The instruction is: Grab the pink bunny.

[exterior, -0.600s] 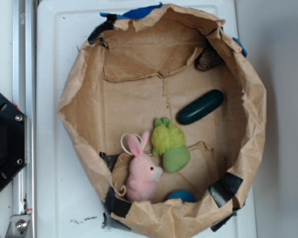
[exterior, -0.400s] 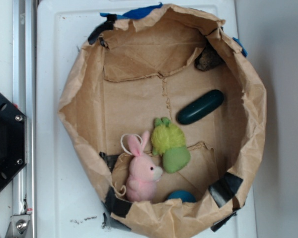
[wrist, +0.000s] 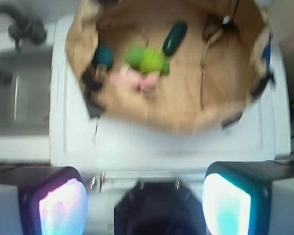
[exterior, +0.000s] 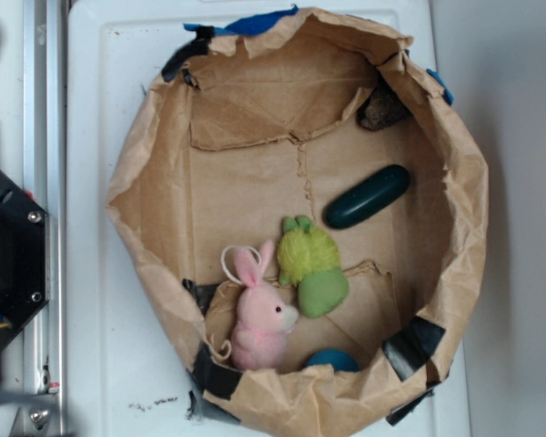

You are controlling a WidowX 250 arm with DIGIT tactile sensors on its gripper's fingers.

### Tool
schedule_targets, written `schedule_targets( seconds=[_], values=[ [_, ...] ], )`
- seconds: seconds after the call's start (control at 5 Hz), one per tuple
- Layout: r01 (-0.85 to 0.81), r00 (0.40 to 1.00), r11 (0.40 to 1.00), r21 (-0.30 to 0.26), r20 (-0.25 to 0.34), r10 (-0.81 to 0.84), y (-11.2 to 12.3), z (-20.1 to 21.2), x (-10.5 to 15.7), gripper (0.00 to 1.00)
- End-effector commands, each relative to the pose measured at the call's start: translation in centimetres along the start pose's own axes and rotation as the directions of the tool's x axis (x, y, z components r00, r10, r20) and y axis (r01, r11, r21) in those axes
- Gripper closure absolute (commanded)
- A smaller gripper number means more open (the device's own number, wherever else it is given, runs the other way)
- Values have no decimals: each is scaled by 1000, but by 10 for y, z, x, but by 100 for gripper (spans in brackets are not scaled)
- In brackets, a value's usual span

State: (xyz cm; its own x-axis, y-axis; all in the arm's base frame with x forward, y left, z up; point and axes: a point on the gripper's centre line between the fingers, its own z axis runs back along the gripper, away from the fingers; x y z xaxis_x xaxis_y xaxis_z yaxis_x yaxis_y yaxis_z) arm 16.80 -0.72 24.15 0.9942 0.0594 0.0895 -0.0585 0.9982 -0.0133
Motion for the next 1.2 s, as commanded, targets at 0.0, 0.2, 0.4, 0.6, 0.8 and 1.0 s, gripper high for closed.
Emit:
schedule_targets(
  seconds=[0.0,0.2,0.4,0.6,0.8,1.0],
  values=[
    [-37,997,999,-17,70,38,16,-5,79,0],
    [200,979,965,-169,85,-188,13,-34,84,0],
    [200,979,965,-169,85,-188,13,-34,84,0],
    [200,979,965,-169,85,-188,13,-34,84,0],
    [200,979,965,-169,85,-188,13,-34,84,0],
    [200,979,965,-169,85,-188,13,-34,84,0]
  ],
)
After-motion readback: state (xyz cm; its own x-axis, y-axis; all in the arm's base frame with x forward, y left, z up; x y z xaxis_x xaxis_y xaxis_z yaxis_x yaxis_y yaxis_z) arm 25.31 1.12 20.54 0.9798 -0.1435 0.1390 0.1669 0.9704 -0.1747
